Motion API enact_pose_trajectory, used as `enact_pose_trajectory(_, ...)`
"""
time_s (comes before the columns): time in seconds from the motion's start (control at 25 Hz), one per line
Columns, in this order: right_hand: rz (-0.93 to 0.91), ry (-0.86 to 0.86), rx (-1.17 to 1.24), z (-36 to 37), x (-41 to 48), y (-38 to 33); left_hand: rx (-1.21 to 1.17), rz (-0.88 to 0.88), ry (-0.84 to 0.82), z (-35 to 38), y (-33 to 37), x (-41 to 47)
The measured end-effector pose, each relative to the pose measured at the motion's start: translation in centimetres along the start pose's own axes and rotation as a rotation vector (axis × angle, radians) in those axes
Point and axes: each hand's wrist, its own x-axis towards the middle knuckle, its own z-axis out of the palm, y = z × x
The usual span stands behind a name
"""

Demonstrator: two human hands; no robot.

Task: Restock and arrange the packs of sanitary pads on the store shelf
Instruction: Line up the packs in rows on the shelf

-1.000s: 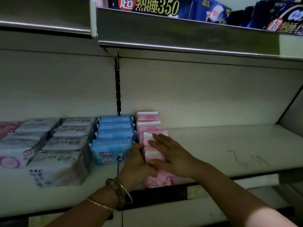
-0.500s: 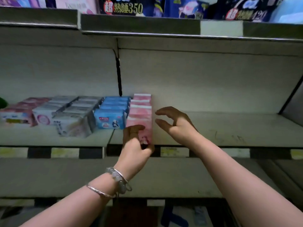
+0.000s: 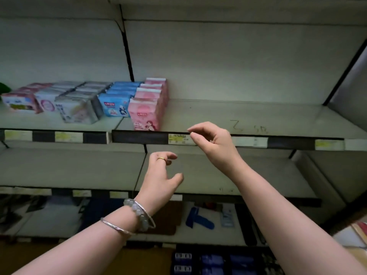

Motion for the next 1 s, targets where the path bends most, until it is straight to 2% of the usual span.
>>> enact_pose_trajectory(0.16, 0.095, 0.029, 0.038, 1.4, -2.1, 1.3, 0.02, -0.022, -0.066, 0.5, -2.0, -0.7)
enact_pose_trajectory(0.36, 0.294, -0.001, 0.026, 4.9, -5.2, 5.0, 0.076, -0.183, -0.205, 2.0, -6.8, -1.9)
enact_pose_trajectory(0.64, 0.446, 0.034, 0.147, 9.2, -9.4, 11.6, 0.045, -0.366, -0.218, 5.8, -13.8, -3.7)
enact_pose_trajectory(0.84, 0.492, -0.003, 0.194, 9.6, -13.3, 18.6, 0.043, -0.348, -0.159, 12.7, -19.2, -5.8)
enact_pose_trajectory(1.0, 0.499, -0.048, 0.155, 10.3, -17.9, 27.3, 0.013, -0.281, -0.155, 20.0, -26.3, -8.6)
